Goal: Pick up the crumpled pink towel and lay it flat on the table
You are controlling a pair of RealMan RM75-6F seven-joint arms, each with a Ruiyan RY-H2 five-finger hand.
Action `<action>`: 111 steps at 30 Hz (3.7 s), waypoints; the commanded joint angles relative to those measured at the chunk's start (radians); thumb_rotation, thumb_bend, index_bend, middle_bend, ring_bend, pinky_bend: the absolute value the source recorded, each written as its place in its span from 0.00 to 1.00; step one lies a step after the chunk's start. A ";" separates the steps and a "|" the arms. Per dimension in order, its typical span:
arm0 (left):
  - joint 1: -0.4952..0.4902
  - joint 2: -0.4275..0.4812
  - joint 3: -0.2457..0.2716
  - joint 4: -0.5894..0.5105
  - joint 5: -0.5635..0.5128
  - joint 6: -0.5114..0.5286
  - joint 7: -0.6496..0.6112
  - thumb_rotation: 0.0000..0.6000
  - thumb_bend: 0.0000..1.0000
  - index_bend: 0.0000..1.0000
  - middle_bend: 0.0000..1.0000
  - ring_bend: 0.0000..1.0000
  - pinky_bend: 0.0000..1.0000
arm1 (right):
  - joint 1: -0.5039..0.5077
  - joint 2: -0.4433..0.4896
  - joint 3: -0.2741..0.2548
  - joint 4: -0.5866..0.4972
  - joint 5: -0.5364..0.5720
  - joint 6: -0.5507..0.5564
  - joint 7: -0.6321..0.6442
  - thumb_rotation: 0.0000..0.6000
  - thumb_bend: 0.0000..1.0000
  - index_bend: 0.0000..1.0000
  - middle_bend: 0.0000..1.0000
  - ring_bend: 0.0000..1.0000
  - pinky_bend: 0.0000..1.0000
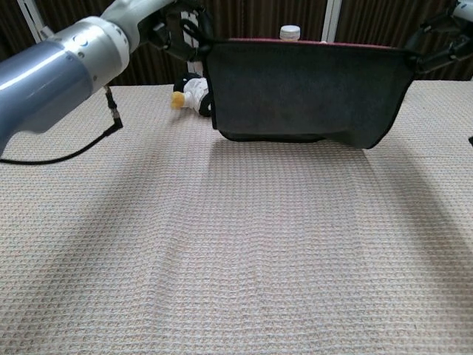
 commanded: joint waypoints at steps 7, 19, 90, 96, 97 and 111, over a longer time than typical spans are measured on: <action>0.149 0.011 0.172 -0.107 0.116 0.075 -0.034 1.00 0.59 0.59 0.19 0.00 0.00 | -0.109 -0.025 -0.137 -0.045 -0.125 0.054 0.070 1.00 0.59 0.79 0.26 0.01 0.00; 0.282 0.005 0.296 -0.148 0.234 0.116 -0.043 1.00 0.59 0.60 0.19 0.00 0.00 | -0.208 -0.058 -0.237 0.010 -0.229 0.067 0.143 1.00 0.59 0.79 0.26 0.01 0.00; 0.321 0.119 0.334 -0.382 0.304 -0.173 0.469 1.00 0.68 0.16 0.07 0.00 0.00 | -0.460 0.034 -0.369 -0.005 -0.564 0.156 0.284 1.00 0.32 0.00 0.00 0.00 0.00; 0.273 0.029 0.311 -0.366 0.212 -0.211 0.589 1.00 0.72 0.15 0.07 0.00 0.00 | -0.463 0.045 -0.365 -0.016 -0.575 0.151 0.305 1.00 0.32 0.00 0.00 0.00 0.00; 0.262 0.001 0.306 -0.355 0.183 -0.216 0.619 1.00 0.73 0.14 0.07 0.00 0.00 | -0.464 0.047 -0.364 -0.018 -0.578 0.150 0.309 1.00 0.32 0.00 0.00 0.00 0.00; 0.187 -0.164 0.313 -0.235 -0.020 -0.233 0.777 1.00 0.75 0.14 0.07 0.00 0.00 | -0.469 0.078 -0.351 -0.031 -0.579 0.123 0.363 1.00 0.32 0.00 0.00 0.00 0.00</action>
